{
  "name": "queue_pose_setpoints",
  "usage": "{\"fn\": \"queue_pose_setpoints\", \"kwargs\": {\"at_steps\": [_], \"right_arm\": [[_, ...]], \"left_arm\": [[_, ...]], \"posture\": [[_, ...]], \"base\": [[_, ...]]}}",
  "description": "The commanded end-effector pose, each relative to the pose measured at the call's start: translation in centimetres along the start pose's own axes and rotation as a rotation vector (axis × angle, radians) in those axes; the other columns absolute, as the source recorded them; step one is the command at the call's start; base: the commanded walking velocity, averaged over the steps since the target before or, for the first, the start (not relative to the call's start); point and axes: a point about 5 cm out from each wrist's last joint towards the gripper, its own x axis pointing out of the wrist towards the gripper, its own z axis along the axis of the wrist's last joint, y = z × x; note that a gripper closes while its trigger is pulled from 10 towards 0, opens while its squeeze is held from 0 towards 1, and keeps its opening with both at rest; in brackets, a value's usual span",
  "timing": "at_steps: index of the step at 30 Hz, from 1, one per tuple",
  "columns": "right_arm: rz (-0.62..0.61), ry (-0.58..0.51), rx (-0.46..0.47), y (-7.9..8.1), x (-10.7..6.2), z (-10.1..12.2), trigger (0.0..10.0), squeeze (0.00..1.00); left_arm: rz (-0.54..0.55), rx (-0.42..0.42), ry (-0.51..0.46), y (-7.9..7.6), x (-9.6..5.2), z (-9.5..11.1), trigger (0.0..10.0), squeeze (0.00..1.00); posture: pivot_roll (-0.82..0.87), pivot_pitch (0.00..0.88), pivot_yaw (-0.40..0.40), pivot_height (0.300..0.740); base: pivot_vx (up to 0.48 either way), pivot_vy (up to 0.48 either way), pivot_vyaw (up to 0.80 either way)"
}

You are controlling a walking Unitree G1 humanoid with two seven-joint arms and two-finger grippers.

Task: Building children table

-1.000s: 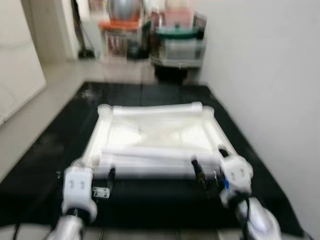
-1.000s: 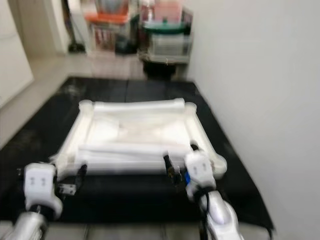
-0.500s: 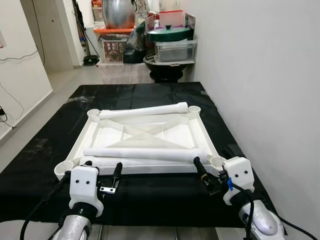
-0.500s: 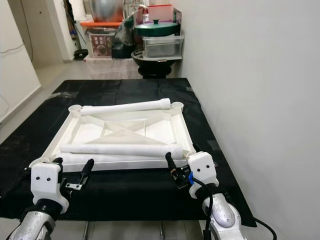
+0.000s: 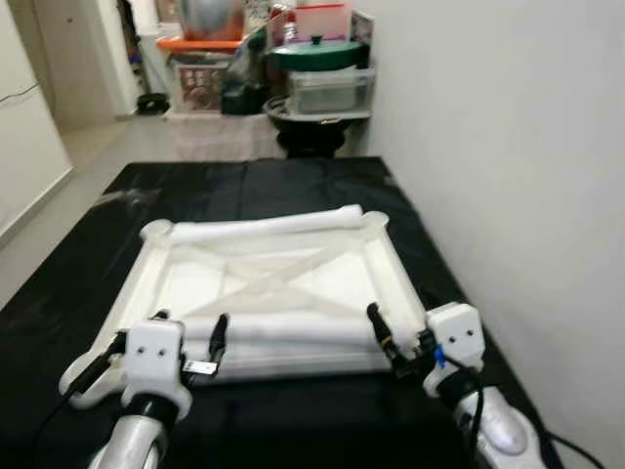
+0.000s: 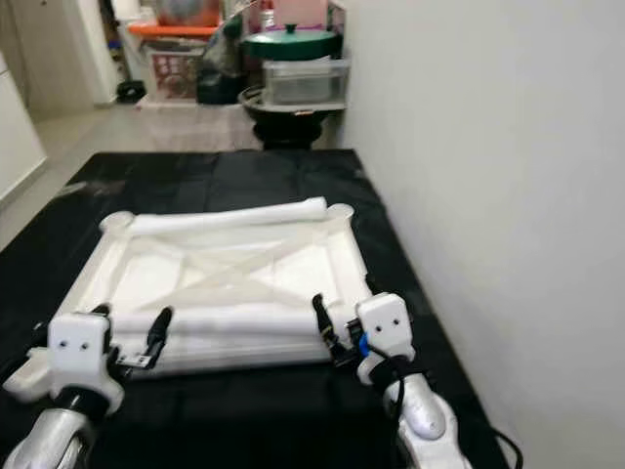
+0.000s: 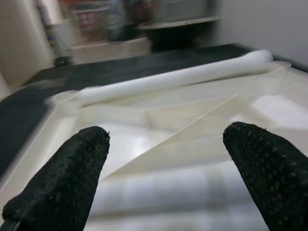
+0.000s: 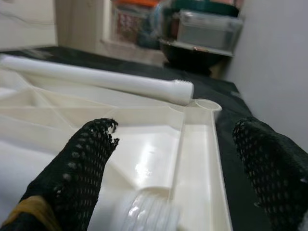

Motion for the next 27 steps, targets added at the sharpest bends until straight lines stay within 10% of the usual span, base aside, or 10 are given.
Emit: {"fn": "queue_pose_setpoints", "kwargs": {"at_steps": [1, 12, 19, 27], "right_arm": [[0.024, -0.021, 0.033, 0.5, 0.7, 0.5, 10.0, 0.0], [0.026, -0.037, 0.162, -1.7, 0.7, 1.6, 10.0, 0.0], [0.028, 0.116, 0.283, -7.1, -1.7, 0.6, 10.0, 0.0], [0.241, 0.299, 0.324, -7.1, -4.4, -0.6, 10.0, 0.0]], "left_arm": [[0.037, 0.041, 0.04, 0.9, -0.4, -0.6, 10.0, 0.0], [0.036, 0.026, 0.005, 1.1, -0.6, -0.4, 10.0, 0.0], [0.029, 0.022, 0.02, 1.0, -0.7, -0.8, 10.0, 0.0], [0.012, 0.02, 0.029, 0.8, -0.5, -1.0, 10.0, 0.0]], "posture": [[0.02, 0.0, -0.018, 0.74], [0.01, 0.0, -0.017, 0.74], [-0.01, 0.0, -0.007, 0.74], [-0.01, 0.0, 0.003, 0.74]], "base": [[0.0, 0.0, 0.0], [0.0, 0.0, 0.0], [0.0, 0.0, 0.0], [0.0, 0.0, 0.0]]}}
